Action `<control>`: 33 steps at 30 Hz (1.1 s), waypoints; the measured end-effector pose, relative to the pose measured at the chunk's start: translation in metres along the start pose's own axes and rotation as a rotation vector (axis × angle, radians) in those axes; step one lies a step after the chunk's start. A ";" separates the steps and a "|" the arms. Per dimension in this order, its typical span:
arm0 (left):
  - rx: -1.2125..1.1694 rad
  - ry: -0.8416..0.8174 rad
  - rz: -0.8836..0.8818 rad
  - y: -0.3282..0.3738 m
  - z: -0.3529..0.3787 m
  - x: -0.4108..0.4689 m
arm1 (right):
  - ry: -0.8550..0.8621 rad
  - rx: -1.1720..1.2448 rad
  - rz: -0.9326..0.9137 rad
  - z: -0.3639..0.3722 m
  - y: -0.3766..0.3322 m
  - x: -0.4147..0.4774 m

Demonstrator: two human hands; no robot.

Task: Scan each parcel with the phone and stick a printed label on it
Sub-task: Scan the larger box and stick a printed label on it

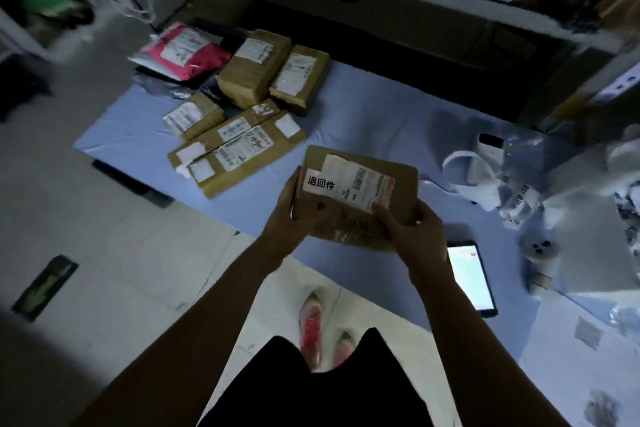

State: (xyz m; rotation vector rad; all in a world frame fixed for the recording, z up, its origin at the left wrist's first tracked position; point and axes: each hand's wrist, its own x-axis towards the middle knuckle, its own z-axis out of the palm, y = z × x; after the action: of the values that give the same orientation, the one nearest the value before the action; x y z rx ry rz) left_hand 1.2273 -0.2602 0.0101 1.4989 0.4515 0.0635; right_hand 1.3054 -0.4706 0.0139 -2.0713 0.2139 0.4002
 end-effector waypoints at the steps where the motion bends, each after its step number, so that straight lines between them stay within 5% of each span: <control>1: -0.020 0.046 -0.015 0.003 -0.012 -0.007 | -0.026 -0.020 -0.042 0.005 -0.010 -0.004; 11: -0.129 0.313 0.081 0.054 -0.154 -0.102 | -0.251 -0.149 -0.326 0.112 -0.125 -0.075; 18: -0.162 0.411 0.128 0.043 -0.297 -0.162 | -0.262 -0.243 -0.537 0.234 -0.180 -0.159; 26: -0.228 0.505 0.093 -0.024 -0.467 -0.214 | -0.304 -0.304 -0.518 0.412 -0.190 -0.243; 33: -0.209 0.430 0.042 -0.060 -0.603 -0.177 | -0.405 -0.359 -0.413 0.546 -0.208 -0.238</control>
State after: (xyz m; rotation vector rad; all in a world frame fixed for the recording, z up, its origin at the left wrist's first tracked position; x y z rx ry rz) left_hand 0.8539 0.2488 -0.0069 1.2861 0.7340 0.4589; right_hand 1.0421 0.1025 0.0129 -2.2526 -0.5552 0.6212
